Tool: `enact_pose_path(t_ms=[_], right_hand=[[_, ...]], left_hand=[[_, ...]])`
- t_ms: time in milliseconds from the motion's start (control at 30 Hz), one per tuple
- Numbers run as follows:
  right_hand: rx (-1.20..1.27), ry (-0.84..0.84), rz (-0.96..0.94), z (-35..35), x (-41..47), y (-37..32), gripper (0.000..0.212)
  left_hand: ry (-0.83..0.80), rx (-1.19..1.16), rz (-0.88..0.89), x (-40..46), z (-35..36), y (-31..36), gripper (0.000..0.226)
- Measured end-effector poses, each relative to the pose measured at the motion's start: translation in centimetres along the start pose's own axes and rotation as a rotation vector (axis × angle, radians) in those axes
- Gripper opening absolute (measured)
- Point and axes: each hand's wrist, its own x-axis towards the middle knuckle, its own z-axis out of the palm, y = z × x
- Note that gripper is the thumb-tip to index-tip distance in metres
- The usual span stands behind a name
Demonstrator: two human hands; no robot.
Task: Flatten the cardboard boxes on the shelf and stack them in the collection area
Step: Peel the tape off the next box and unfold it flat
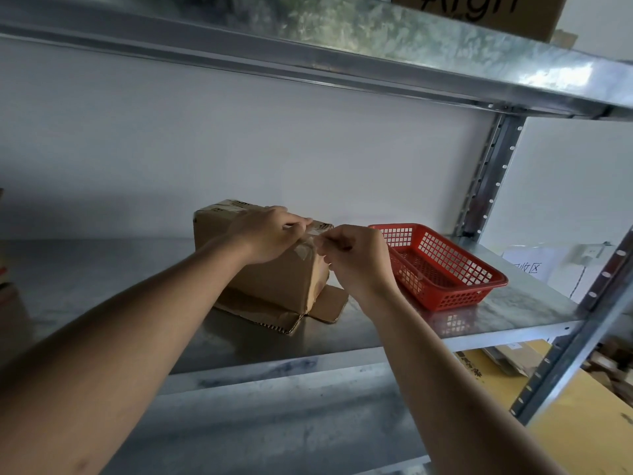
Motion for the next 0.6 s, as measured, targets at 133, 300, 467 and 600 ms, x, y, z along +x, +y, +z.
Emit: enact_pose_path(t_ms=[133, 300, 467, 600], right_hand=[[0.082, -0.002, 0.044, -0.09, 0.20, -0.12, 0.011], [0.090, 0.006, 0.042, 0.06, 0.24, 0.14, 0.008], [-0.221, 0.069, -0.190, -0.02, 0.54, 0.12, 0.019], [-0.293, 0.038, -0.218, -0.04, 0.86, -0.41, 0.021]], left_hand=[[0.000, 0.003, -0.002, 0.06, 0.06, -0.01, 0.045], [0.008, 0.003, -0.019, 0.05, 0.13, 0.09, 0.045], [0.007, 0.013, -0.005, 0.27, 0.24, -0.04, 0.045], [0.014, 0.023, -0.005, 0.29, 0.31, -0.11, 0.046]])
